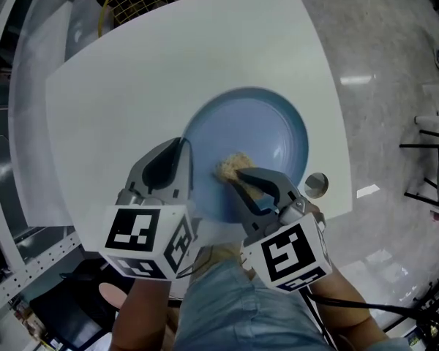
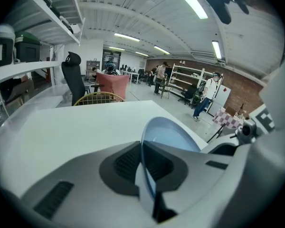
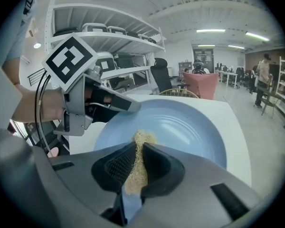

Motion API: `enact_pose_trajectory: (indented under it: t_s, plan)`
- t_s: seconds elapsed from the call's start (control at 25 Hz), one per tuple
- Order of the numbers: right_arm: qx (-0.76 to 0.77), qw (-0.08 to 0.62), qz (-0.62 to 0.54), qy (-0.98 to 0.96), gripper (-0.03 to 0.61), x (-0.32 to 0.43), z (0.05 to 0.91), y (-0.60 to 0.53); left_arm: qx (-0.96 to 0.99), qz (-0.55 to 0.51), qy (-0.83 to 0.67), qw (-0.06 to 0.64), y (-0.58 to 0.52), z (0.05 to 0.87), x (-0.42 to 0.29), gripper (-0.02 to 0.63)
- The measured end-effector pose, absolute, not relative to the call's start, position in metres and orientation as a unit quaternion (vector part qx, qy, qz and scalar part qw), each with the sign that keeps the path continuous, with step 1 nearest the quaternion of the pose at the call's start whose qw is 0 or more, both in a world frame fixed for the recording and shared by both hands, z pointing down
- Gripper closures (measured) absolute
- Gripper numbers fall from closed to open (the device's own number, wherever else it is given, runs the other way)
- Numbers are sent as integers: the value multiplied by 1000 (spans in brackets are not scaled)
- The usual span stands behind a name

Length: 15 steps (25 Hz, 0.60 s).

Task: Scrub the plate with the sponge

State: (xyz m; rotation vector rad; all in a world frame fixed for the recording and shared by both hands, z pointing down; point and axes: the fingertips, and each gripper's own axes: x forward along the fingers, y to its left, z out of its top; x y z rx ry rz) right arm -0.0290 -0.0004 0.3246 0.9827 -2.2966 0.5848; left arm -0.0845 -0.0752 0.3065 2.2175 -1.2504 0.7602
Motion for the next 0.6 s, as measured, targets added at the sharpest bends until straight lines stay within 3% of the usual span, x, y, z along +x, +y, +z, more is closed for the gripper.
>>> enact_pose_trajectory:
  t_s: [0.6]
  plan:
    - [459, 306, 236, -800, 524, 48, 348, 6, 810, 288, -451, 239, -77, 316, -82, 589]
